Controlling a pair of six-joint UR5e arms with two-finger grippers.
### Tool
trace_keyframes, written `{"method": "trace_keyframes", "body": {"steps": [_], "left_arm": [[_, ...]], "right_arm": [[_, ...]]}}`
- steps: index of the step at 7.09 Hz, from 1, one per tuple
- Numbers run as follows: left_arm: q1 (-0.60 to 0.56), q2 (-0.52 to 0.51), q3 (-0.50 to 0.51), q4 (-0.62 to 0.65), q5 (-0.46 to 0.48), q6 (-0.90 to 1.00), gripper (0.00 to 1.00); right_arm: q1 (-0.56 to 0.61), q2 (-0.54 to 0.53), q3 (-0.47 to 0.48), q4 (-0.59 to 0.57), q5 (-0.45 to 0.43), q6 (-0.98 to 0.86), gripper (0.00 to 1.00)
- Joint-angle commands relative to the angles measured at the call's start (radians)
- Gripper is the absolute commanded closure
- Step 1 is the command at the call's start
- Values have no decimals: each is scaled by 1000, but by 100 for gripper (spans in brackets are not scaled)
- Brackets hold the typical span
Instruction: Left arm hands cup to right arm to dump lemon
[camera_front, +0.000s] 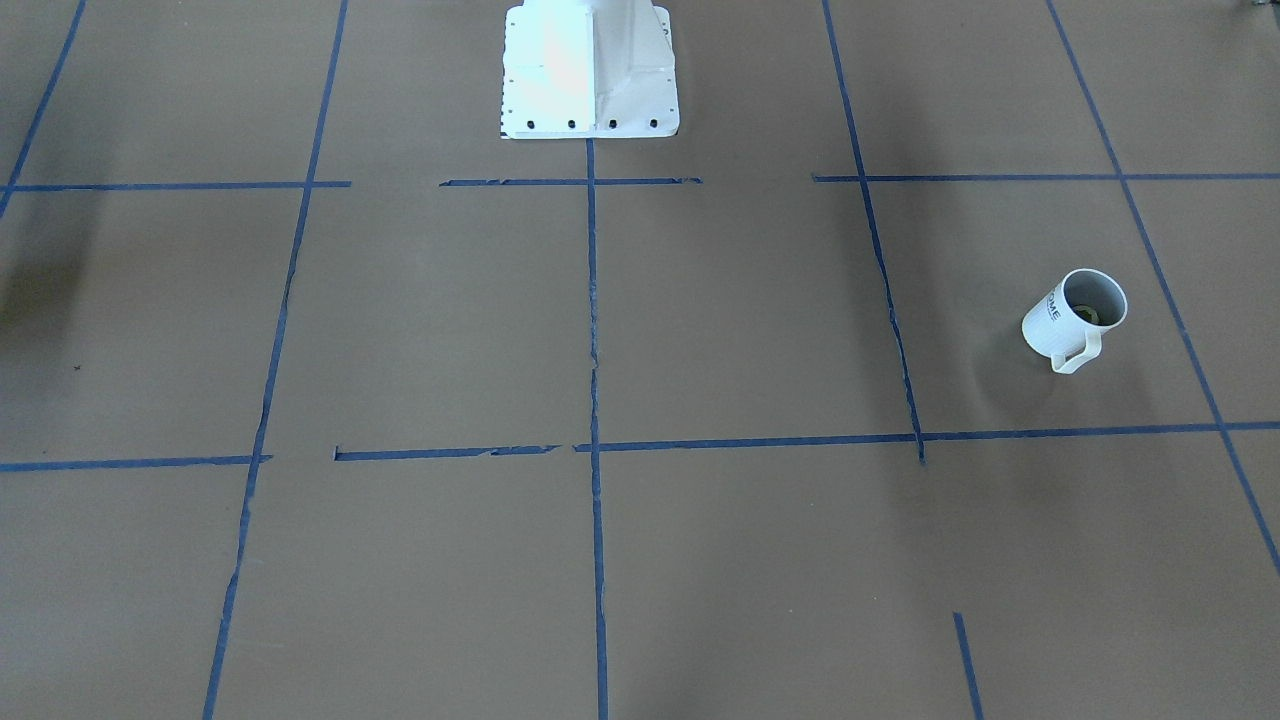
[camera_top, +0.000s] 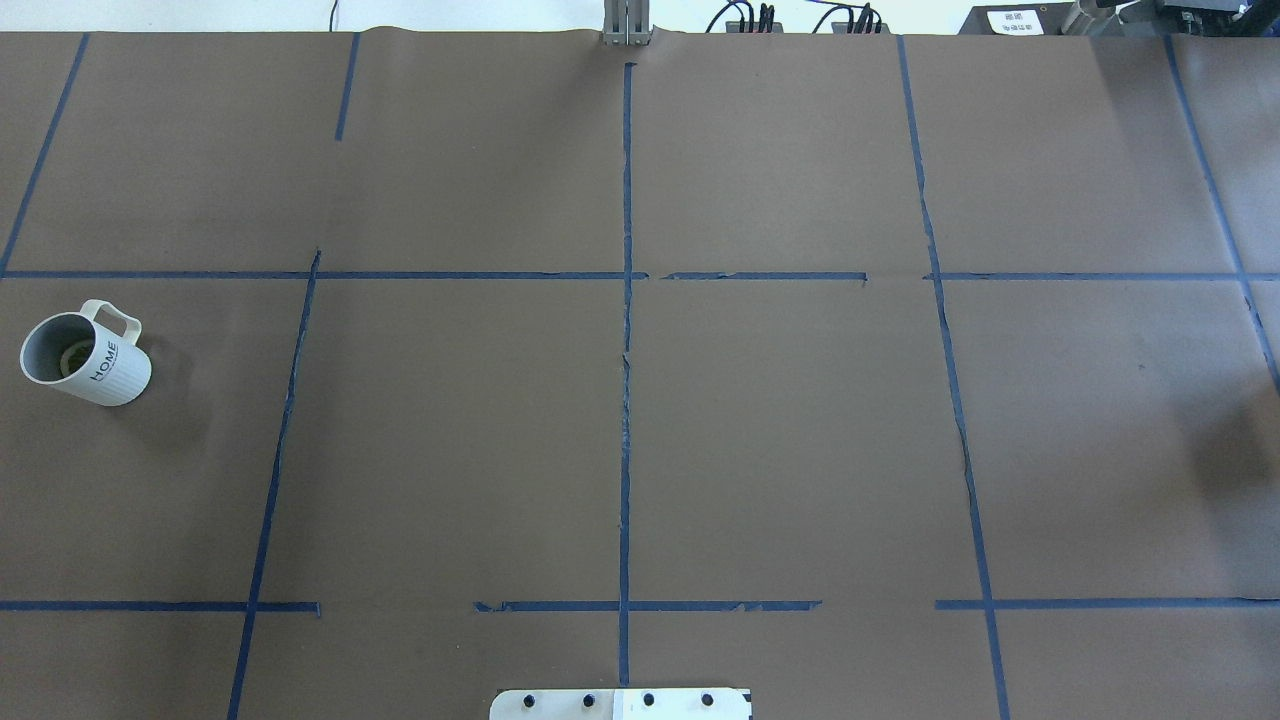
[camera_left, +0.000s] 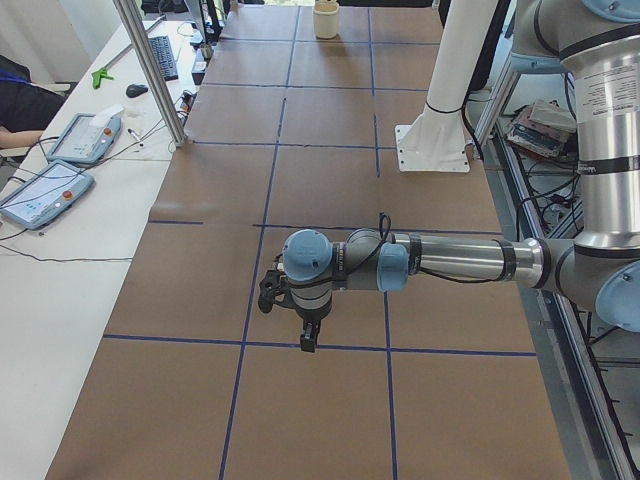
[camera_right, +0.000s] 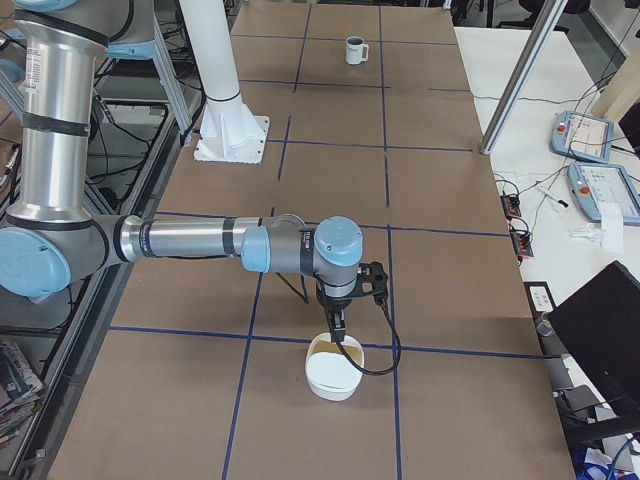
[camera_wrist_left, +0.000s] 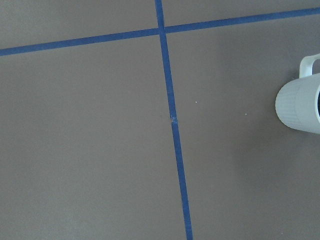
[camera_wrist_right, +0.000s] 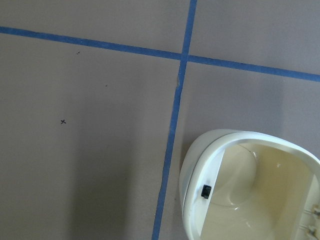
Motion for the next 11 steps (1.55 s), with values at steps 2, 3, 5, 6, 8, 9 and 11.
{"method": "trace_keyframes", "body": {"steps": [2, 3, 5, 6, 8, 9, 11], "left_arm": [[0, 3, -27, 6, 3, 0, 0], [0, 9, -40, 6, 3, 0, 0], [2, 5, -40, 0, -3, -6, 0], [2, -17, -38, -2, -5, -6, 0], [2, -96, 15, -17, -5, 0, 0], [2, -97, 17, -18, -9, -5, 0], [15, -104, 8, -55, -8, -3, 0]], "right_arm": [[0, 3, 0, 0, 0, 3, 0], [0, 5, 0, 0, 0, 3, 0], [-2, 5, 0, 0, 0, -2, 0], [-2, 9, 0, 2, 0, 0, 0], [-2, 5, -3, 26, 0, 3, 0], [-2, 5, -5, 26, 0, 3, 0], [-2, 5, -6, 26, 0, 3, 0]]}}
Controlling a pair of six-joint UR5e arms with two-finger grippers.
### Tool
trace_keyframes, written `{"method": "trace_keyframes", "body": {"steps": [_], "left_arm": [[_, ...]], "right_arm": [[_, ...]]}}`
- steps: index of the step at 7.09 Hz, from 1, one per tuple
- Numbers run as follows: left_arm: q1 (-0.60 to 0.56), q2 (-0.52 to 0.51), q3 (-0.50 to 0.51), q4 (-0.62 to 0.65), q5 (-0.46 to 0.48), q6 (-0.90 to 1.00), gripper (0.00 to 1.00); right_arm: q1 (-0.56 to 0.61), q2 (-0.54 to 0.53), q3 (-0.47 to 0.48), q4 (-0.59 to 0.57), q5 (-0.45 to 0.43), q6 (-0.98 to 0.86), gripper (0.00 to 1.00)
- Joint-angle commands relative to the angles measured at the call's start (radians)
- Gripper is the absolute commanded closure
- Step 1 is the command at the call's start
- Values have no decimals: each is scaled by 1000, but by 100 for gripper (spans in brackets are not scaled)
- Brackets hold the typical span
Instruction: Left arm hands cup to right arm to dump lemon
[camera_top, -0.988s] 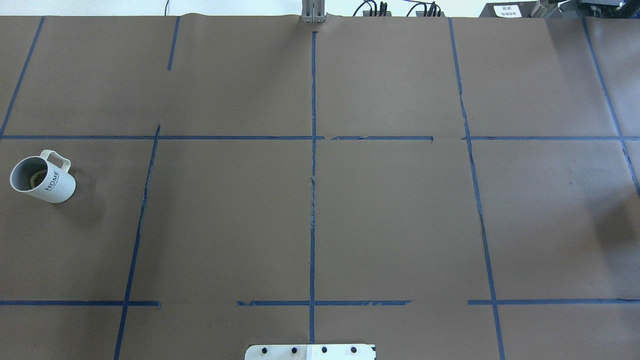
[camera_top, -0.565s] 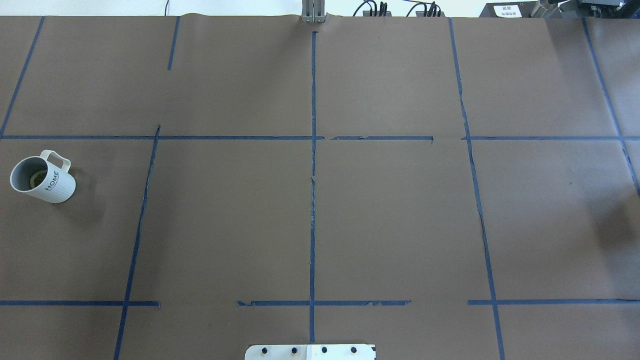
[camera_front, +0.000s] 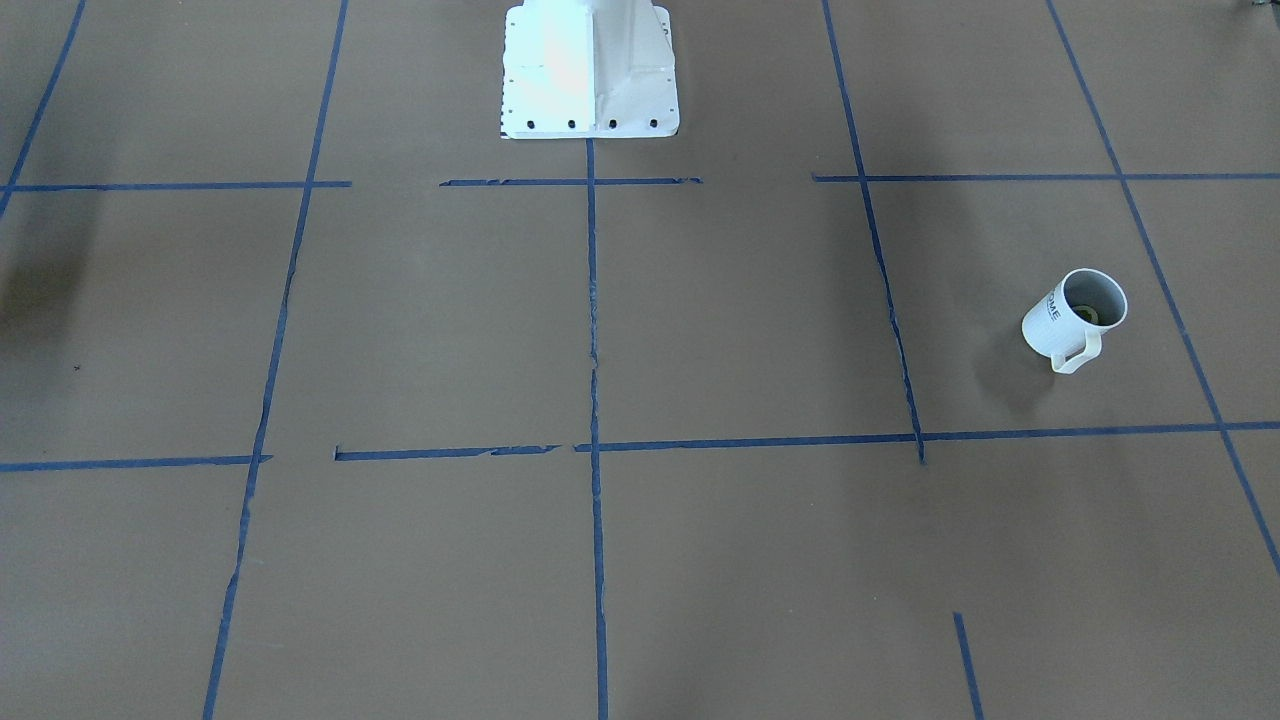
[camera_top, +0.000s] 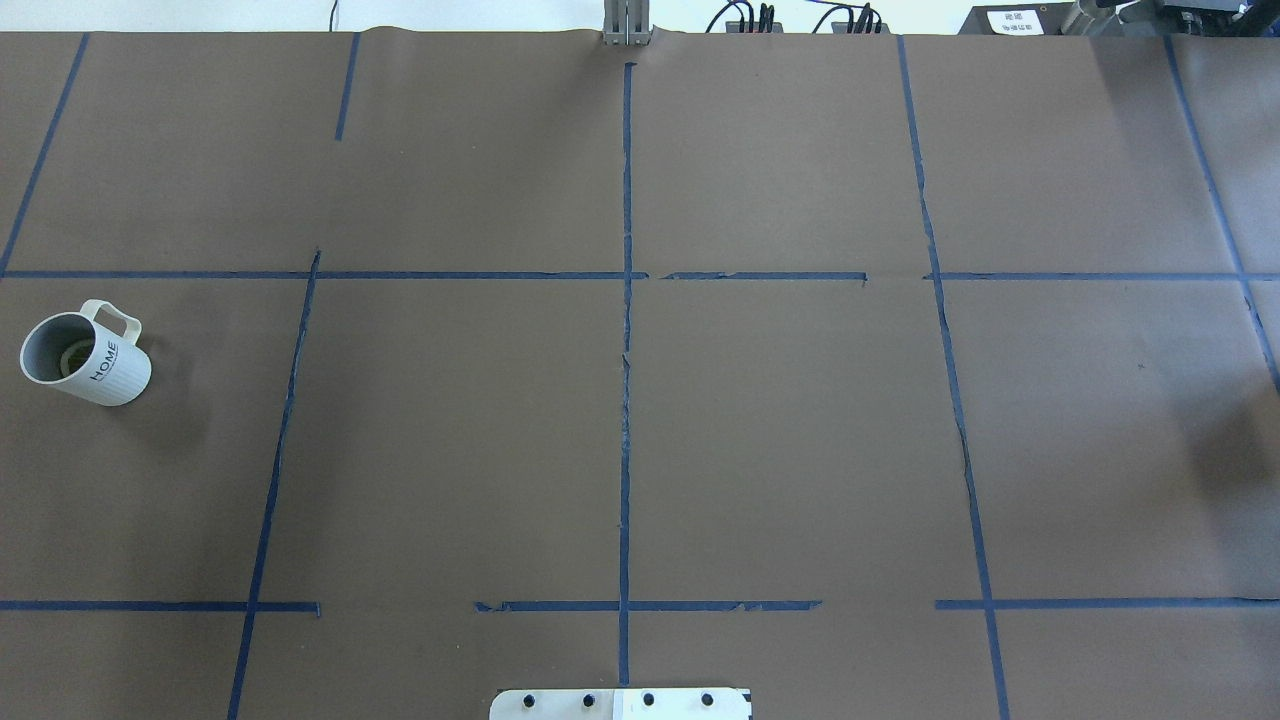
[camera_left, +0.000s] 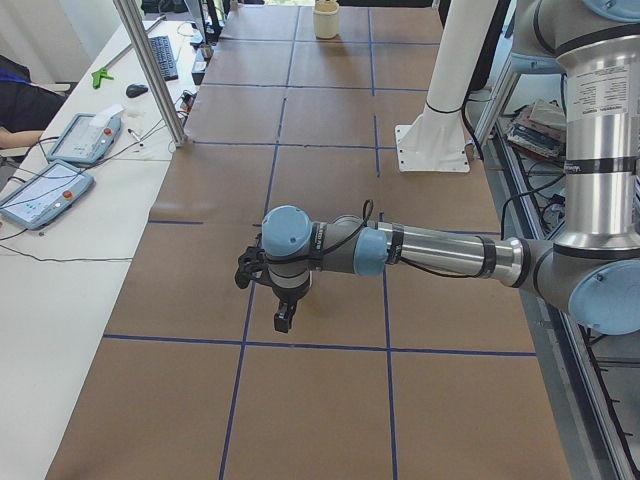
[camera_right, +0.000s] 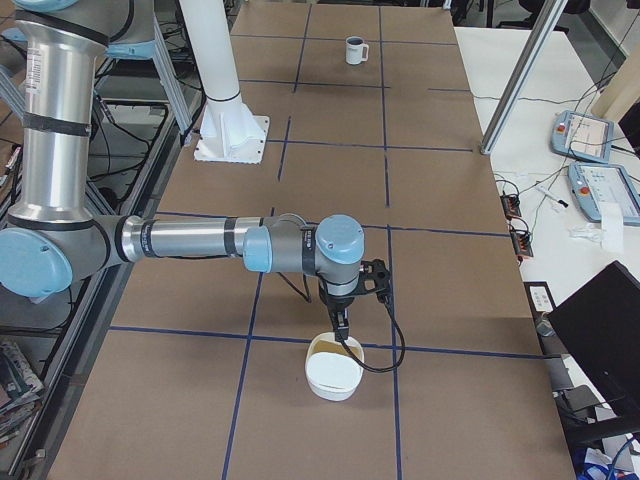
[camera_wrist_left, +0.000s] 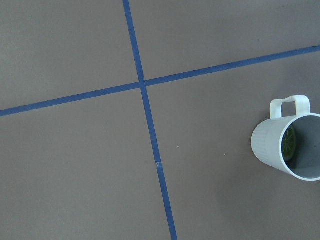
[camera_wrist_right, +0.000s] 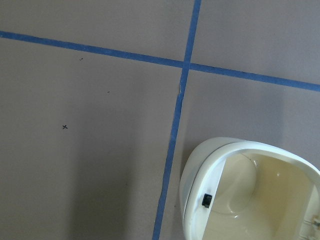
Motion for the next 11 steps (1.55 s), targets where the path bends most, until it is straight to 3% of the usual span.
{"method": "trace_keyframes", "body": {"steps": [1, 3, 5, 6, 11], "left_arm": [[69, 5, 21, -69, 0, -7, 0], [132, -3, 36, -125, 6, -182, 0], [272, -3, 38, -298, 148, -476, 0], [339, -6, 43, -362, 159, -616, 0], [435, -20, 101, -398, 159, -643, 0]], "right_arm": [[0, 0, -2, 0, 0, 0, 0], [0, 0, -1, 0, 2, 2, 0], [0, 0, 1, 0, 2, 3, 0], [0, 4, -1, 0, 2, 3, 0], [-2, 8, -4, 0, 2, 8, 0]]}}
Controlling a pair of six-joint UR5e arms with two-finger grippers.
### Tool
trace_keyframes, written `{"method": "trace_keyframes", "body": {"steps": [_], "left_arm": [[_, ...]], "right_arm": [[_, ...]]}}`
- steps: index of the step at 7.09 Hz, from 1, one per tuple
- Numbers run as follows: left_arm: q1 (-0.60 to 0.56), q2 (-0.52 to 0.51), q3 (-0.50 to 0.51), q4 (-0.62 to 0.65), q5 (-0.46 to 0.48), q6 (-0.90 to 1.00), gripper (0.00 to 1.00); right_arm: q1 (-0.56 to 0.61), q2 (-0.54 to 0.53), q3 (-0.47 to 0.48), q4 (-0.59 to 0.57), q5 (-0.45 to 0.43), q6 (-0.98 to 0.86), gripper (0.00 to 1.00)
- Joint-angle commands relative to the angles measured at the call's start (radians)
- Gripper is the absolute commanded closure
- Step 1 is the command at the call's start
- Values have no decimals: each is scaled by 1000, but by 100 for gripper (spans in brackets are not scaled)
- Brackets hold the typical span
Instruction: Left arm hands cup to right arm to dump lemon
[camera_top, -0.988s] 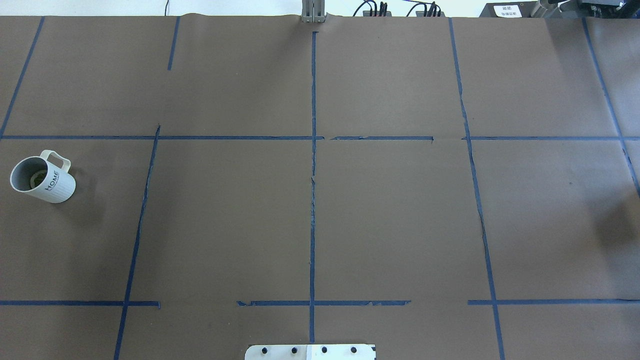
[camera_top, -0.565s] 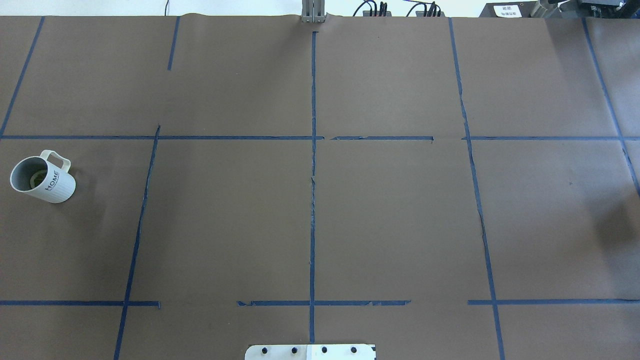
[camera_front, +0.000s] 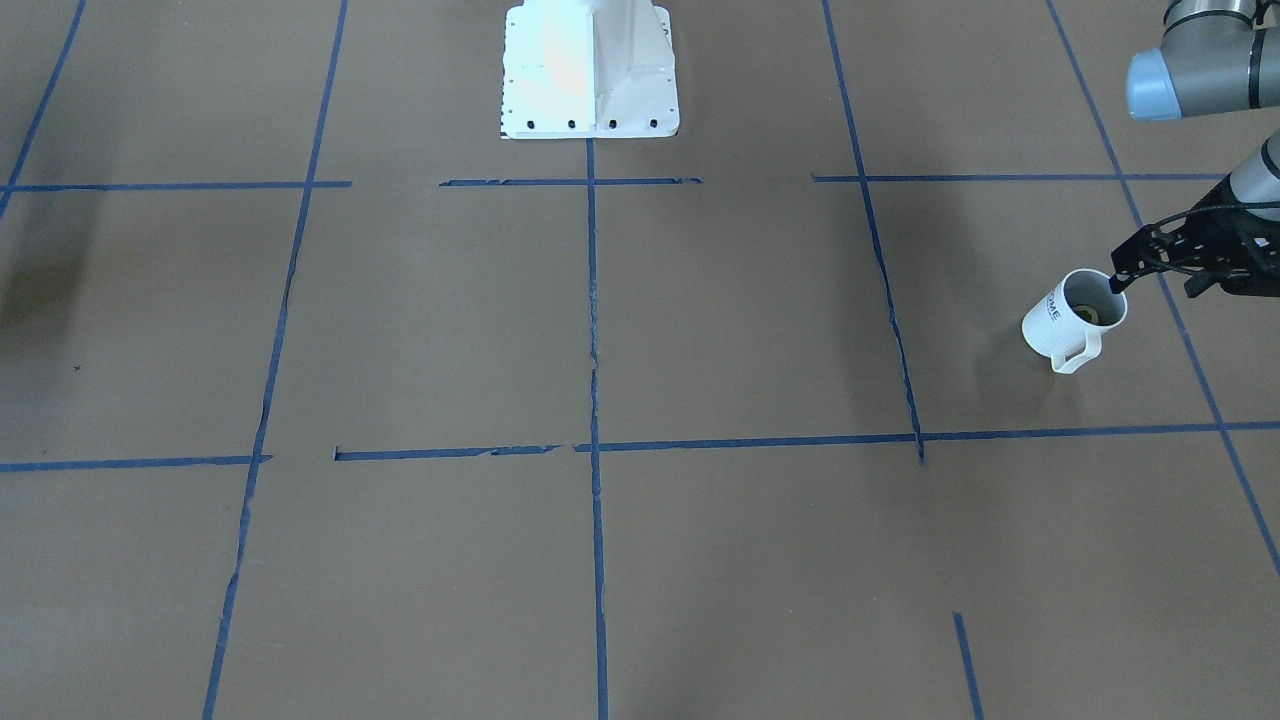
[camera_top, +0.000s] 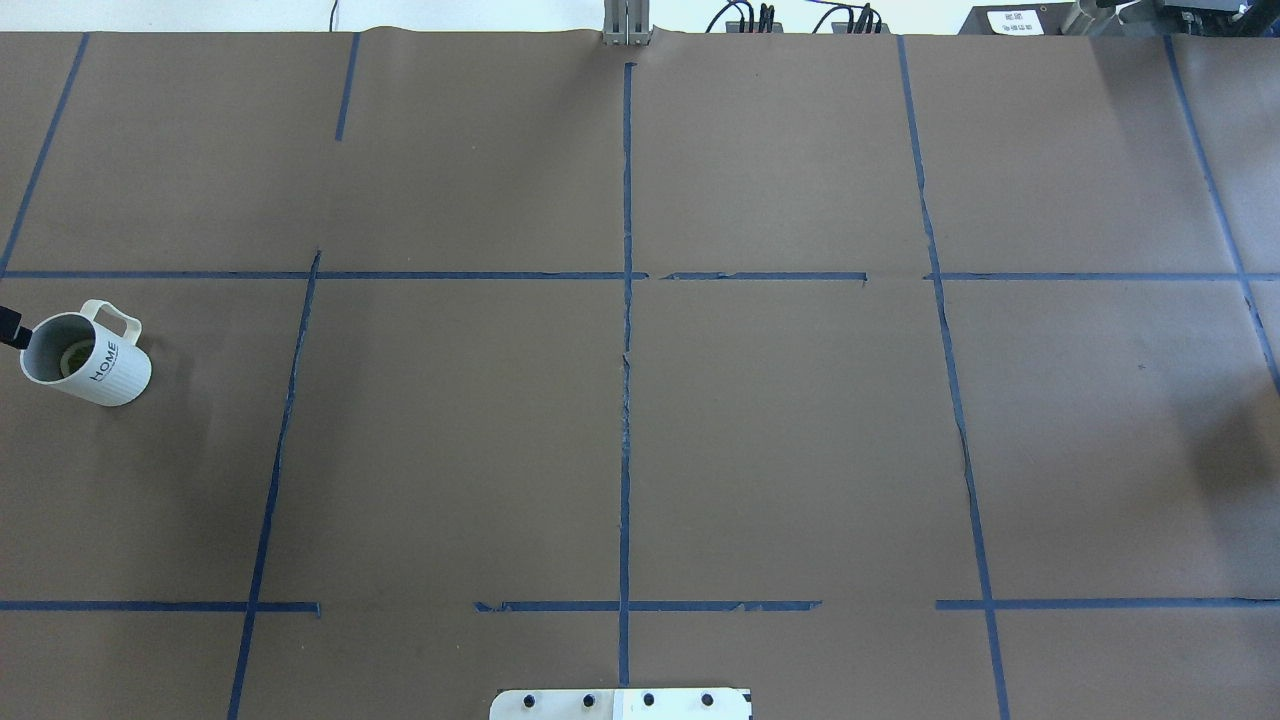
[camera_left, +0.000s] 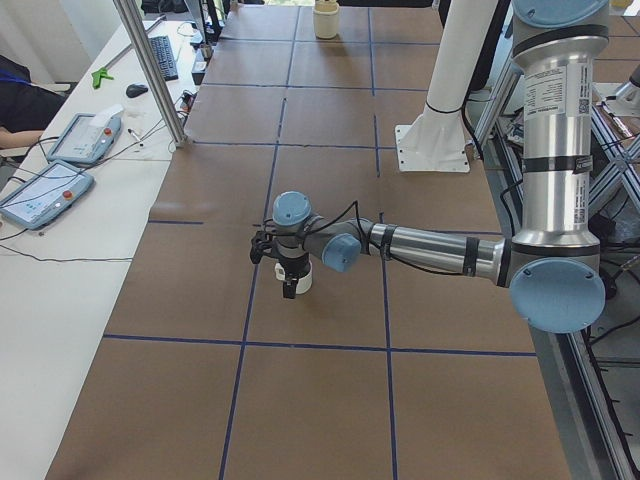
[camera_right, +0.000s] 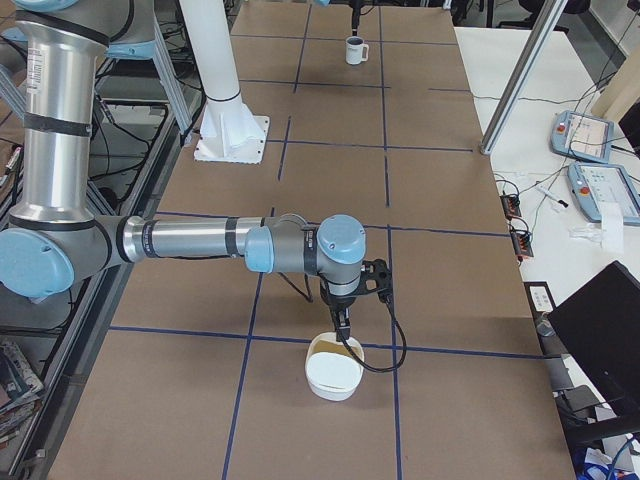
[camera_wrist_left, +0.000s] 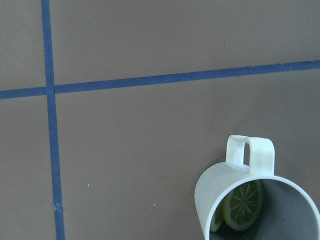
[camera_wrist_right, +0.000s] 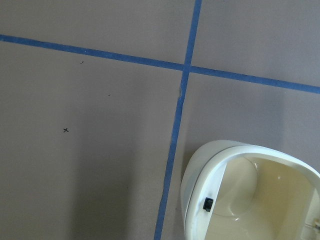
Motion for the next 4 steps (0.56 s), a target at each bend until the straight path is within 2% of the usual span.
{"method": "trace_keyframes", "body": {"steps": [1, 2, 3, 4], "left_arm": [[17, -16, 34, -3, -3, -2, 0], [17, -31, 46, -1, -4, -7, 10], [17, -44, 54, -1, -6, -8, 14], [17, -47, 54, -1, -7, -7, 14]], "right_arm": [[1, 0, -4, 0, 0, 0, 0], [1, 0, -2, 0, 2, -1, 0], [1, 0, -2, 0, 2, -1, 0], [0, 0, -2, 0, 2, -1, 0]]}}
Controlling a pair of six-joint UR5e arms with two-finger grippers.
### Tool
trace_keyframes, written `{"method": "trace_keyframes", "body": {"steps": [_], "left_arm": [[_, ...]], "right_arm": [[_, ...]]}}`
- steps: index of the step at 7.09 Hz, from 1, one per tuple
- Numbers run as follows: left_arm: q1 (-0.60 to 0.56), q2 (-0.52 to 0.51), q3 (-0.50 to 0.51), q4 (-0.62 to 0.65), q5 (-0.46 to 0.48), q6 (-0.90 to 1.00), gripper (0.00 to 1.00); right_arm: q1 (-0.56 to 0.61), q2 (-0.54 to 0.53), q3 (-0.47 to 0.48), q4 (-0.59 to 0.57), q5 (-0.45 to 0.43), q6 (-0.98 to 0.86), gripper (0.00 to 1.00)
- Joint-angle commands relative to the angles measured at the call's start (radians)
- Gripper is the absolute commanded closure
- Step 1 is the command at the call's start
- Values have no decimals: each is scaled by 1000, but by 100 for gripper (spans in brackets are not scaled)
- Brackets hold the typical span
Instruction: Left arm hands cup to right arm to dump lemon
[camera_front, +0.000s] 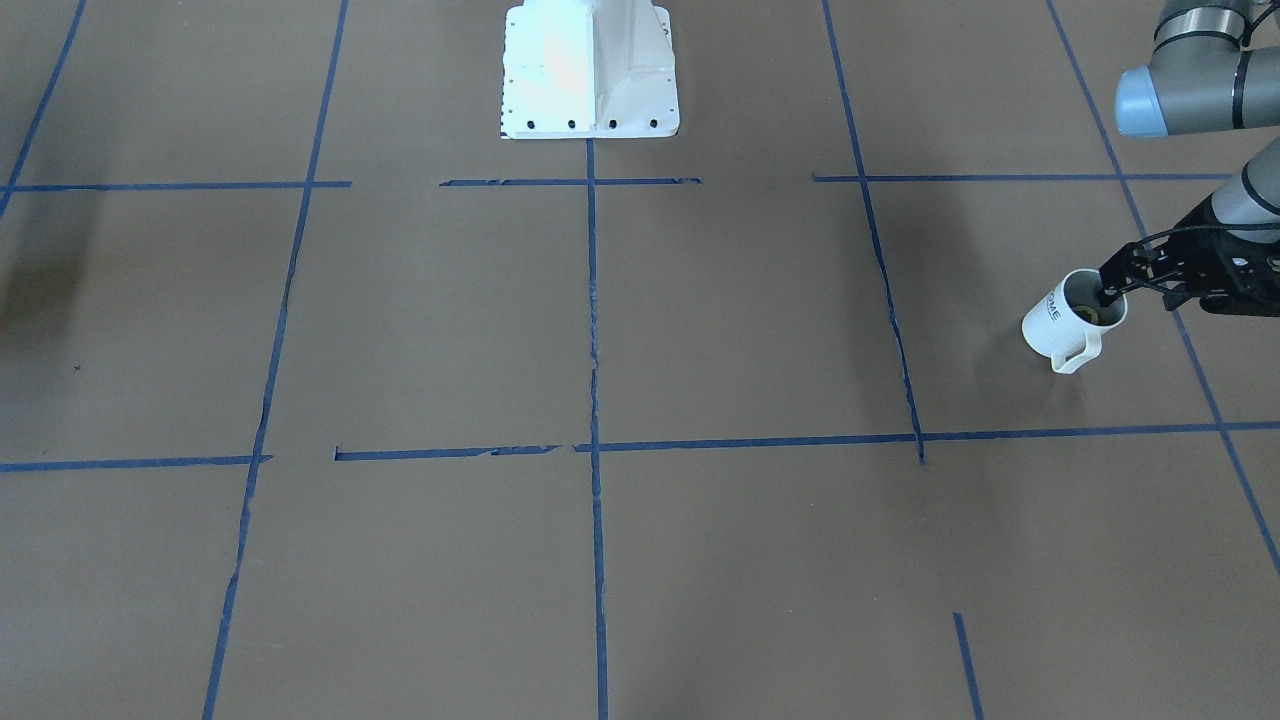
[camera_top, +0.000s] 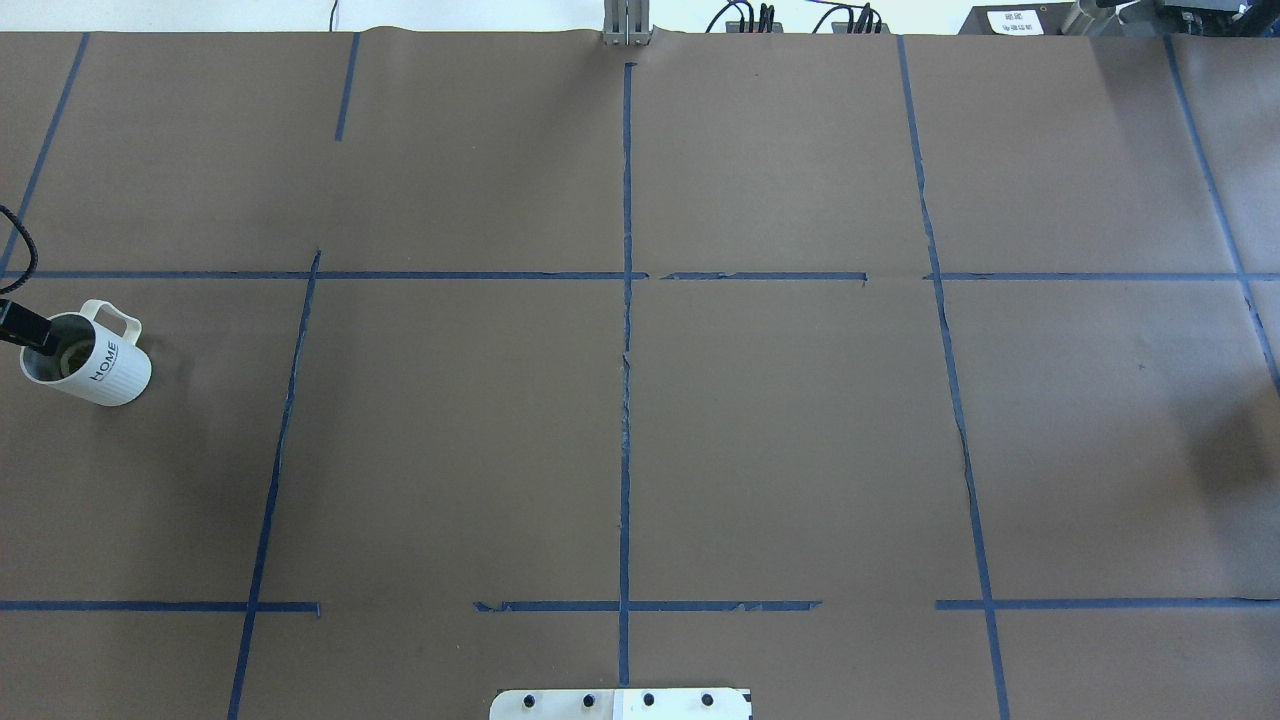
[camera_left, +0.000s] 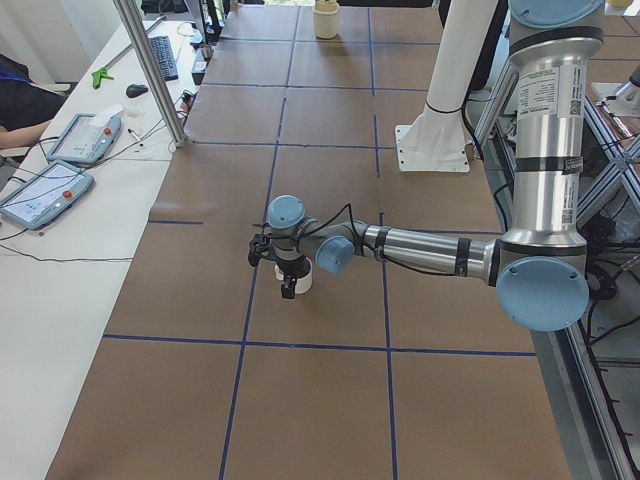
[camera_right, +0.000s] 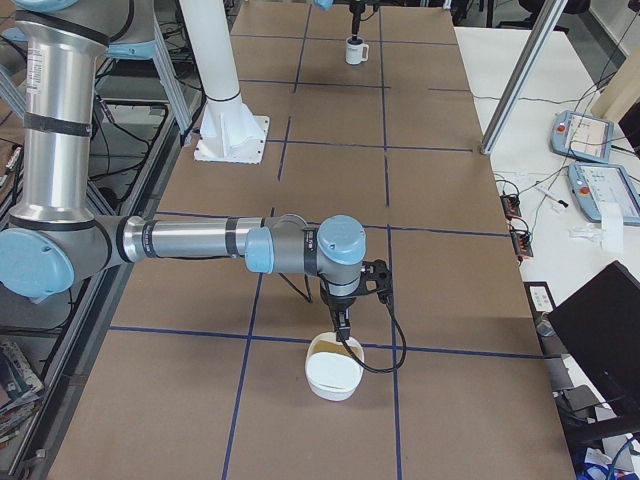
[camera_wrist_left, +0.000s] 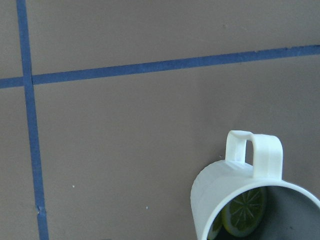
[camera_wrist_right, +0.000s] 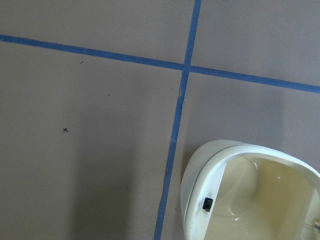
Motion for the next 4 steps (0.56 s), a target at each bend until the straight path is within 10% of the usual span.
{"method": "trace_keyframes", "body": {"steps": [1, 2, 4], "left_arm": [[1, -13, 5, 0, -4, 0, 14], [1, -13, 3, 0, -5, -1, 14], [1, -15, 5, 3, -8, 0, 62]], "right_arm": [[0, 0, 0, 0, 0, 0, 0], [0, 0, 0, 0, -1, 0, 0], [0, 0, 0, 0, -1, 0, 0]]}}
